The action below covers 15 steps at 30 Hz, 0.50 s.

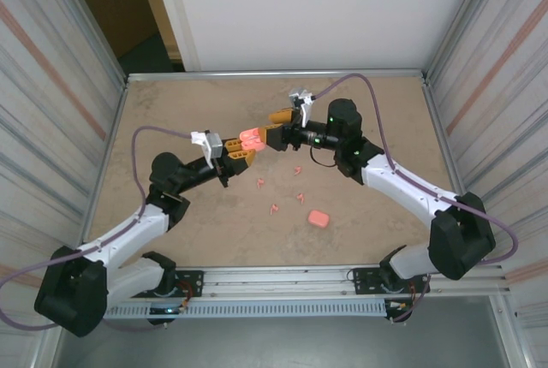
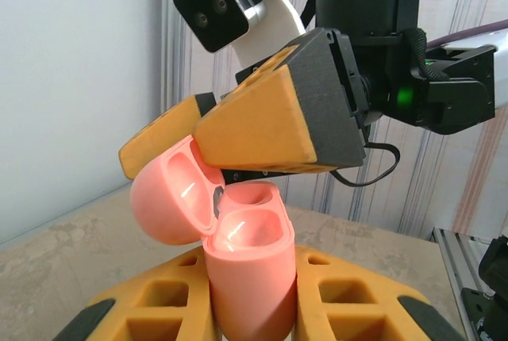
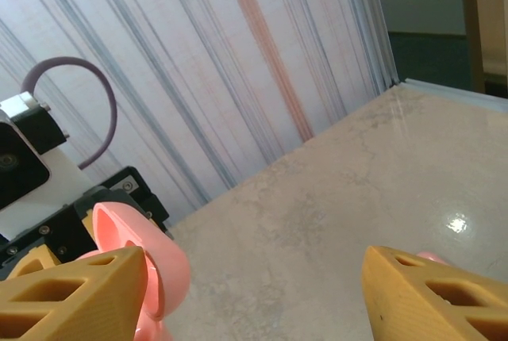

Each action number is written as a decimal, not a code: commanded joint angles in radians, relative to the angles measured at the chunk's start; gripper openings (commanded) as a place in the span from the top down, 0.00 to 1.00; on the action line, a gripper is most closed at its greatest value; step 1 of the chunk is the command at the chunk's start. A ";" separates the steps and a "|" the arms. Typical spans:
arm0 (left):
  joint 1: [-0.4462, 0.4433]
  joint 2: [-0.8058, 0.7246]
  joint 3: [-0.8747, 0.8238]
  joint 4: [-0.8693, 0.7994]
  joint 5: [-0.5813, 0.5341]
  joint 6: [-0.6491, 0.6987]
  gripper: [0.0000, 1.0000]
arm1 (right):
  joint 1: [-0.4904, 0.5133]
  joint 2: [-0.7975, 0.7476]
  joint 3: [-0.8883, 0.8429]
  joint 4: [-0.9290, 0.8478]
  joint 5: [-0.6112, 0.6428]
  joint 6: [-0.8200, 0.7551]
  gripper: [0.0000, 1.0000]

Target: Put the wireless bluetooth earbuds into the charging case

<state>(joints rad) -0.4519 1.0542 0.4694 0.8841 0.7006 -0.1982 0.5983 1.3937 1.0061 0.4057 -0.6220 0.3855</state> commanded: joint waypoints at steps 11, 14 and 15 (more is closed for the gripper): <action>-0.005 -0.109 -0.029 -0.160 -0.145 0.087 1.00 | -0.044 -0.127 0.060 -0.387 0.073 -0.047 0.33; -0.005 -0.171 -0.039 -0.240 -0.175 0.125 1.00 | -0.050 -0.126 0.083 -0.481 0.066 -0.046 0.33; -0.005 -0.189 -0.044 -0.259 -0.182 0.133 1.00 | -0.049 -0.128 0.081 -0.493 0.069 -0.045 0.33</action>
<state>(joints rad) -0.4519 0.9234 0.4427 0.6971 0.5659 -0.1253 0.5541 1.2804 1.0557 0.0570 -0.5690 0.3569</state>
